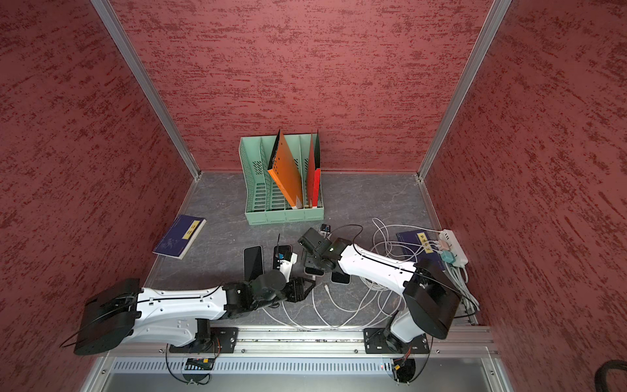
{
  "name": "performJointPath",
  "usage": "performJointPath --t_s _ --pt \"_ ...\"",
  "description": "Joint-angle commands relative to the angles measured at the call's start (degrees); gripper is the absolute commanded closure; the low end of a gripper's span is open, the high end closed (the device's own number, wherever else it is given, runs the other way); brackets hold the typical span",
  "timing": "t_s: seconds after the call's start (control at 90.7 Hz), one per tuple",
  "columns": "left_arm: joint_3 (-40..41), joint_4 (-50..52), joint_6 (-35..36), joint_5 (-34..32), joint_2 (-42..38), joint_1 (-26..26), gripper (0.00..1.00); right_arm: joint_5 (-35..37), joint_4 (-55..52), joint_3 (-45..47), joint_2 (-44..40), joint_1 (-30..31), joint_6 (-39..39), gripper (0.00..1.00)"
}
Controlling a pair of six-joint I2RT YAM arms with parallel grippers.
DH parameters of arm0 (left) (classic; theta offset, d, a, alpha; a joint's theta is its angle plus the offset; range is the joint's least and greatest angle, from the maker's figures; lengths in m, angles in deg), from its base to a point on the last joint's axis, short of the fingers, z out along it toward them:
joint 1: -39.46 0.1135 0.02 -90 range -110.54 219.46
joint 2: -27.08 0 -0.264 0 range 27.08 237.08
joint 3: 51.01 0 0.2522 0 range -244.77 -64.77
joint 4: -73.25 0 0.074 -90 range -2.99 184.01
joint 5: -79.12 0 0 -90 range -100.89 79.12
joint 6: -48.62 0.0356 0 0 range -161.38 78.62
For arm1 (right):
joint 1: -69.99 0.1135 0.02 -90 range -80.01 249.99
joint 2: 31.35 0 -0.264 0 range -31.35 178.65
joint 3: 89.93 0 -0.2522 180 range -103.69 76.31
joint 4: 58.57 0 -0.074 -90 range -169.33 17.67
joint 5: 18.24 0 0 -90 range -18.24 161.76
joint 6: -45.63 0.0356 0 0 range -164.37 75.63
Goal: Unplug the charging cable from the phone
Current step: Remove the charging cable from the phone.
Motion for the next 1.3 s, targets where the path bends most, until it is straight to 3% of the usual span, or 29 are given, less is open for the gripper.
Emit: performJointPath --t_s 0.0,0.441,0.871,1.289 --pt "-0.42 -2.18 -0.26 2.92 2.48 0.15 0.46 0.51 2.71 -0.56 -1.88 -0.42 1.16 0.79" --pt "-4.25 -0.97 -0.98 2.66 8.63 0.41 0.6 -0.3 1.52 -0.23 -3.1 -0.56 2.33 0.78" --pt "-3.25 -0.61 -1.51 -2.75 6.54 -1.89 0.67 -0.87 -0.36 -2.56 -4.22 -0.86 5.31 0.79" --pt "-4.33 -1.32 -1.98 -4.49 8.04 -2.3 0.93 -1.14 0.29 -1.78 -4.91 -1.03 5.62 0.78"
